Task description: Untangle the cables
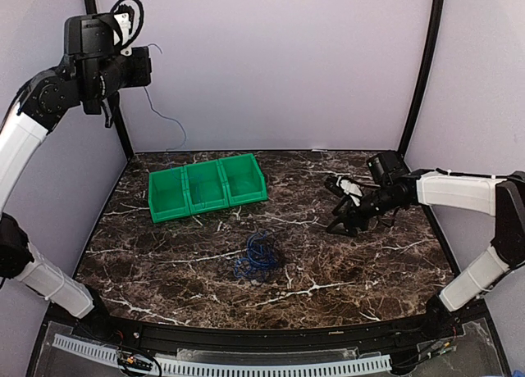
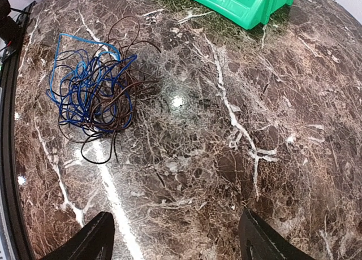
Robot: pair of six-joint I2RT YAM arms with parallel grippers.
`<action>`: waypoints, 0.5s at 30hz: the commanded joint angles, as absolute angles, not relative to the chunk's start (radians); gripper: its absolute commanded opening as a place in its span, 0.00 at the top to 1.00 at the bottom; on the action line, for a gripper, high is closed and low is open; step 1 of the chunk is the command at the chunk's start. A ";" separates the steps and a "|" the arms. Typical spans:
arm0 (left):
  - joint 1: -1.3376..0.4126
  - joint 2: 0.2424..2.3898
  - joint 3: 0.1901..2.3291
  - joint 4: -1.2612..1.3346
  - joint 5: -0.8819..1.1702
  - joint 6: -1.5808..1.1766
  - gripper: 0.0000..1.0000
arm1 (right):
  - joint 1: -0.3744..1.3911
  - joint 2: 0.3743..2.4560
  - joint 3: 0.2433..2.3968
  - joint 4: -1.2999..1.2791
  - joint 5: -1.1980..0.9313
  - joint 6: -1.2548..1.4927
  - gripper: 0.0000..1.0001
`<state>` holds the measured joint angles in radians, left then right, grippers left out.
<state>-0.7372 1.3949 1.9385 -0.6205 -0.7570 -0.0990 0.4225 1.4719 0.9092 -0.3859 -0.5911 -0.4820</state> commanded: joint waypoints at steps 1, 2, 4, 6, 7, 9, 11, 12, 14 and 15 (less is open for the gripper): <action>-0.678 1.473 2.026 -0.609 -0.863 -0.007 1.00 | 0.417 1.510 0.925 -0.347 -0.597 -0.526 0.23; -0.667 1.493 2.047 -0.613 -0.867 -0.006 1.00 | 0.417 1.510 0.925 -0.347 -0.603 -0.527 0.23; -0.630 1.515 2.072 -0.625 -0.861 -0.017 1.00 | 0.417 1.507 0.924 -0.347 -0.603 -0.531 0.23; -0.583 1.529 2.082 -0.629 -0.832 -0.034 1.00 | 0.418 1.505 0.921 -0.345 -0.595 -0.538 0.23; -0.551 1.532 2.082 -0.629 -0.820 -0.038 1.00 | 0.417 1.505 0.920 -0.346 -0.589 -0.542 0.23; -0.499 1.542 2.083 -0.627 -0.774 -0.053 1.00 | 0.417 1.504 0.920 -0.350 -0.581 -0.548 0.23; -0.451 1.559 2.080 -0.625 -0.722 -0.063 1.00 | 0.417 1.499 0.918 -0.351 -0.578 -0.550 0.23; -0.419 1.576 2.080 -0.625 -0.682 -0.070 1.00 | 0.417 1.498 0.917 -0.350 -0.578 -0.552 0.23; -0.374 1.605 2.081 -0.625 -0.609 -0.084 1.00 | 0.417 1.498 0.917 -0.351 -0.576 -0.554 0.23; -0.361 1.616 2.080 -0.624 -0.565 -0.087 1.00 | 0.417 1.499 0.917 -0.353 -0.575 -0.555 0.23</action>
